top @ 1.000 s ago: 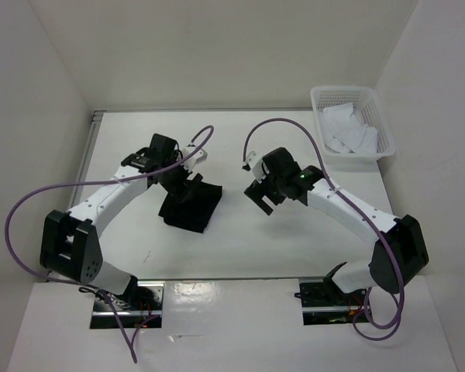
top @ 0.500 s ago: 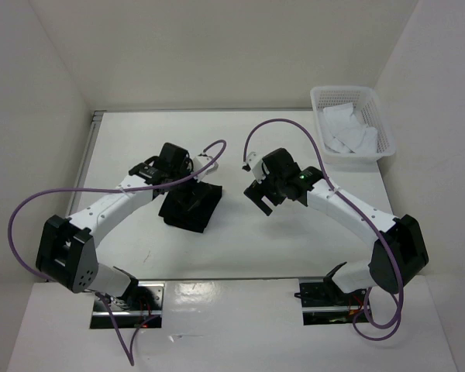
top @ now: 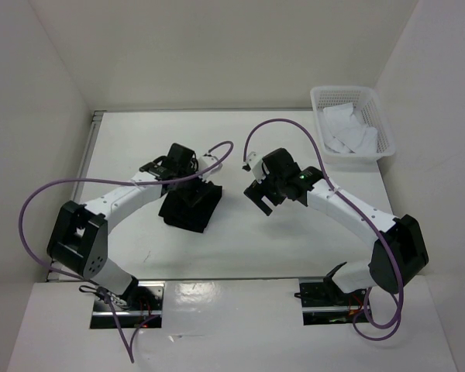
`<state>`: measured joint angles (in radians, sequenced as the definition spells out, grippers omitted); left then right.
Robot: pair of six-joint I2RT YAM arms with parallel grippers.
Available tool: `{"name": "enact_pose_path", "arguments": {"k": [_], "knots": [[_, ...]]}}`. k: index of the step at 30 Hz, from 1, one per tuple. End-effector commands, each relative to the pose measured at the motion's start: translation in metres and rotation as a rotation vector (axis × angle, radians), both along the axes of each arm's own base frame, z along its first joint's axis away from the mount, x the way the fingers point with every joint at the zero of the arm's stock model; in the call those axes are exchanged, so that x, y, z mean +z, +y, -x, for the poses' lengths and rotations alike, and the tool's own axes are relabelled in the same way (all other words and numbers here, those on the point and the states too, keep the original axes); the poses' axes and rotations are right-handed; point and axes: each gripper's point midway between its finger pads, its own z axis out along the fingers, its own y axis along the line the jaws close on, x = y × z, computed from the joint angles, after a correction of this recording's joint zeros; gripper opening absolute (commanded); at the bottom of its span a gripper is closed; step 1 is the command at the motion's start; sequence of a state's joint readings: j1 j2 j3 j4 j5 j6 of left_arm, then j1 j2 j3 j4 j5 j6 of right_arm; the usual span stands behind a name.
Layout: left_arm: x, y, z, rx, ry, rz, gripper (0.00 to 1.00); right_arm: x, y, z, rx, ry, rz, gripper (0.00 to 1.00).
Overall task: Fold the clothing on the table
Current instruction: Fold the skirt
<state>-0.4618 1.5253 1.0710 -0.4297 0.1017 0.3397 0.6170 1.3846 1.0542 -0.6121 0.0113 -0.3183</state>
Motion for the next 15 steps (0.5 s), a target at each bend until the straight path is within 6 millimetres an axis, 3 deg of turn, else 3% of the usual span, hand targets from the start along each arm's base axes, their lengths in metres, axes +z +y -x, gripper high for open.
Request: {"name": "enact_pose_path", "arguments": {"k": [1, 3, 6, 7, 8, 9, 13, 15], "knots": [[-0.007, -0.007, -0.005, -0.029, -0.004, 0.006, 0.77, 0.002, 0.001, -0.008, -0.022, -0.026, -0.021, 0.98], [-0.014, -0.007, -0.005, -0.037, 0.011, -0.006, 0.69, 0.002, 0.001, -0.008, -0.030, -0.022, -0.026, 0.98], [-0.014, -0.009, -0.007, -0.049, 0.011, -0.004, 0.47, 0.002, 0.000, -0.009, -0.035, -0.027, -0.020, 0.98], [-0.017, -0.009, -0.007, -0.049, 0.019, -0.007, 0.39, 0.002, 0.000, -0.009, -0.035, -0.027, -0.020, 0.98], [-0.015, -0.006, -0.010, -0.039, 0.018, -0.007, 0.21, 0.002, 0.000, -0.009, -0.035, -0.027, -0.020, 0.98], [-0.011, -0.006, -0.012, -0.039, 0.016, 0.011, 0.16, 0.002, 0.000, -0.009, -0.035, -0.027, -0.020, 0.98], [0.014, 0.005, -0.028, 0.002, -0.022, 0.037, 0.12, -0.001, 0.000, -0.009, -0.035, -0.019, -0.014, 0.98], [0.018, 0.018, -0.034, 0.035, -0.044, 0.018, 0.17, -0.001, 0.000, -0.009, -0.035, -0.019, -0.014, 0.98]]}}
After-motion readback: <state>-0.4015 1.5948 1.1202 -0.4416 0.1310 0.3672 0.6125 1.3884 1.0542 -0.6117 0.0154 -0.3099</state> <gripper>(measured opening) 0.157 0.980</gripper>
